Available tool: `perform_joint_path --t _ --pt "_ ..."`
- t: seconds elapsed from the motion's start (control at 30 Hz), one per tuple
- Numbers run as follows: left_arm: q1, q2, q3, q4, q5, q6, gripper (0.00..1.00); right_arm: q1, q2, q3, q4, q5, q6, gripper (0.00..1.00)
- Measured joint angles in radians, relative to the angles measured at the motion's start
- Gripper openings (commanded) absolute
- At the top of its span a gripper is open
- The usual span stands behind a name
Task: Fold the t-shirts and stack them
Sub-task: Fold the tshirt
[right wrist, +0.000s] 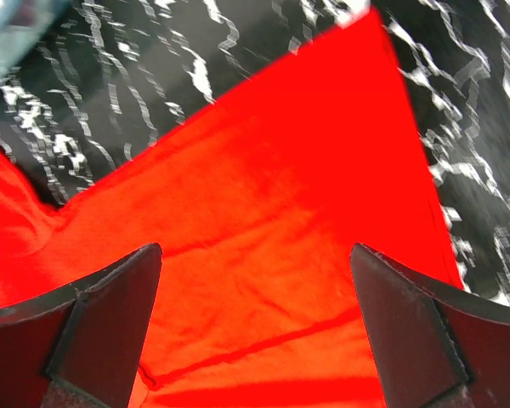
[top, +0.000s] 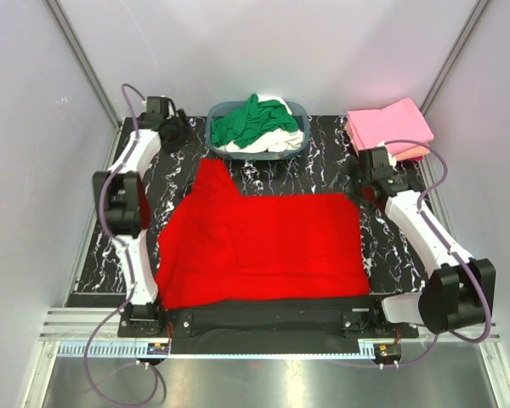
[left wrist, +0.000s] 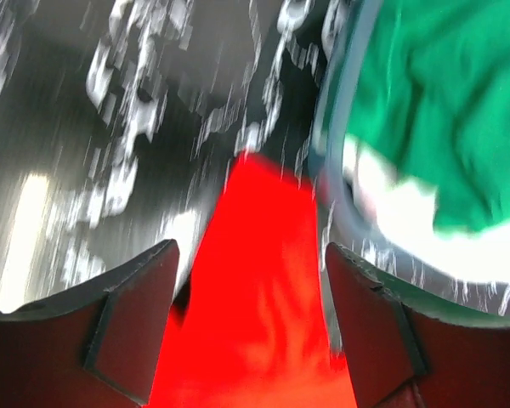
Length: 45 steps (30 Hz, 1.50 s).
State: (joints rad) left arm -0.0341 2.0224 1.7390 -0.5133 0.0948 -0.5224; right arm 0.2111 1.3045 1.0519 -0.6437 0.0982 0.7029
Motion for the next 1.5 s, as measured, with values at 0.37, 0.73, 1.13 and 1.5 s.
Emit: perform_joint_path --t 0.37,0.73,1.13,1.5 --pt "0.013 0.357 0.215 0.049 0.104 0.010 0.63 -0.008 0.080 0.032 0.055 -0.013 -0.092 1.00" --pt "-0.006 0.347 0.126 0.168 0.149 -0.091 0.43 -0.042 0.080 0.032 0.058 -0.013 -0.108 1.00" --pt "-0.021 0.340 0.087 0.193 0.138 -0.101 0.00 -0.108 0.215 0.008 0.116 -0.079 -0.120 1.00" --pt "-0.027 0.325 0.069 0.201 0.132 -0.084 0.00 -0.188 0.409 0.024 0.124 -0.128 -0.126 1.00"
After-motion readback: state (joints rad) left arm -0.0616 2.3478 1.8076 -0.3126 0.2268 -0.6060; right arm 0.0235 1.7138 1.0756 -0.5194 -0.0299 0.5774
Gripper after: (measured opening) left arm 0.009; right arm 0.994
